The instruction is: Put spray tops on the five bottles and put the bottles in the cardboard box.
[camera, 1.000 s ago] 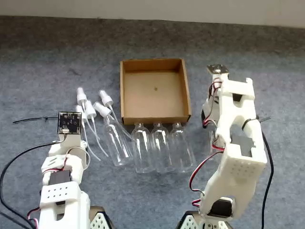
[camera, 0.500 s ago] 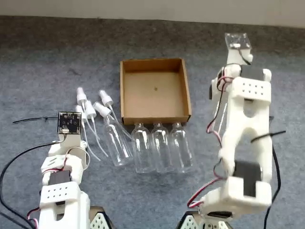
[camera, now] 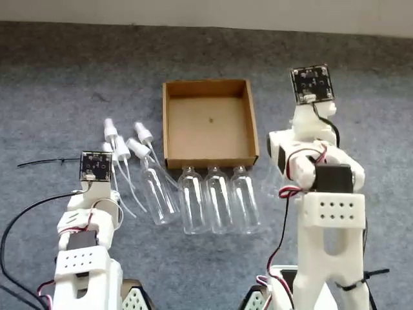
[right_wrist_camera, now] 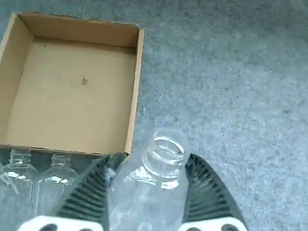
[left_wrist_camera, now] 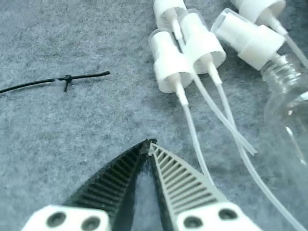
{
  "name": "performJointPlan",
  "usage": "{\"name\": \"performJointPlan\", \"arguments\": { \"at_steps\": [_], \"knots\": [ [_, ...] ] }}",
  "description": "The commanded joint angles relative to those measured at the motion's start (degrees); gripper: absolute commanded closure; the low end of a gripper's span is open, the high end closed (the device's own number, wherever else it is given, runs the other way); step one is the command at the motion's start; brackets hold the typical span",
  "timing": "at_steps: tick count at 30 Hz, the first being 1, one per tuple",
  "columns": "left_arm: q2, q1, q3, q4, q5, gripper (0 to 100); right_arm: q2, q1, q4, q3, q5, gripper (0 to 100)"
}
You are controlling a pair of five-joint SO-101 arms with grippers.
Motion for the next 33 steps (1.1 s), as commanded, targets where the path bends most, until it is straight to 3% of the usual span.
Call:
{"name": "performJointPlan", "arguments": {
  "at_steps": [1,10,12,15,17,20,22,26,33],
  "knots": [
    [-0.75,5.23,1.1,0.26,-0.18,99,-3.3,-1.01,-0.48,1.89,0.18,99.4],
    [-0.84,4.7,0.92,0.26,-0.62,99,-11.21,-4.88,0.13,7.52,0.09,99.4],
    [-0.92,1.8,-0.75,0.18,-5.8,99,-12.62,-4.88,-0.31,9.71,0.09,99.4],
    [-3.12,-8.13,-6.11,2.11,-17.05,99,-13.49,-4.88,-0.31,11.65,0.09,99.4],
    [-5.41,-12.09,-9.36,4.92,-15.74,99,-13.49,-4.88,-0.31,11.91,0.09,99.4],
    [-8.04,-14.64,-18.15,14.59,-16.26,97,-13.49,-4.97,-0.31,11.91,0.09,99.4],
    [-7.6,-15.16,-27.21,25.41,-16.26,92,-13.49,-5.05,-0.4,12.26,0.09,99.4],
    [0.57,-15.25,-45.67,42.11,-16.0,87,-13.49,-4.97,-1.71,12.44,0.09,99.4],
    [32.04,-11.65,-64.84,48.18,-8.97,86,-13.85,-4.79,-1.71,13.14,0.09,99.4]
  ]
}}
